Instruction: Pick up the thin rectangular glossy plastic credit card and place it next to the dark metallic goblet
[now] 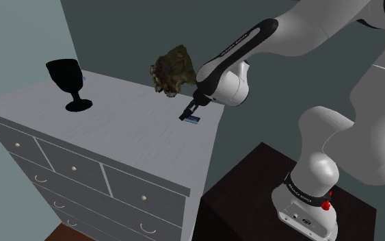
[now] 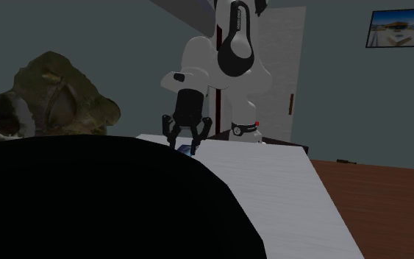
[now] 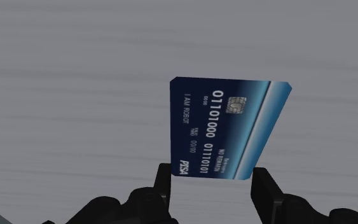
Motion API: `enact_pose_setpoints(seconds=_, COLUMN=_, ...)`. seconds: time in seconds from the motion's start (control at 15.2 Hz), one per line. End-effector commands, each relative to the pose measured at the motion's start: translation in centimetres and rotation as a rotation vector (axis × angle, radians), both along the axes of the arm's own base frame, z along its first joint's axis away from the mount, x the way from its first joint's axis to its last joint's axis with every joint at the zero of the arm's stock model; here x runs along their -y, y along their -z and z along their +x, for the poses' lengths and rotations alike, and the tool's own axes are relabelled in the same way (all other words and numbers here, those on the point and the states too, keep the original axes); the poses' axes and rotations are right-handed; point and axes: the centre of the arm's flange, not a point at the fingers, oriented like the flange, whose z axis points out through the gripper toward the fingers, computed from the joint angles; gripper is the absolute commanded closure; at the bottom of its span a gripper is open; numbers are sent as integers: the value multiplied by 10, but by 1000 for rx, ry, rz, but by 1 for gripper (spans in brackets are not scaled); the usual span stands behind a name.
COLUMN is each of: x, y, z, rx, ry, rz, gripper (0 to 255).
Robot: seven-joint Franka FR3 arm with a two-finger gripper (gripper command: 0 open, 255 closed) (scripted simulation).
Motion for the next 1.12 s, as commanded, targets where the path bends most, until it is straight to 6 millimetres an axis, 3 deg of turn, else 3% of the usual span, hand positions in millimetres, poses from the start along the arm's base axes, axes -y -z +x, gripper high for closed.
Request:
enact_pose_setpoints(seconds=0.0, x=0, y=0, z=0, rx=0, ry=0, rz=0, gripper=255)
enact_pose_setpoints(seconds=1.06, x=0, y=-84, z=0, rx=0, ry=0, rz=0, gripper=255)
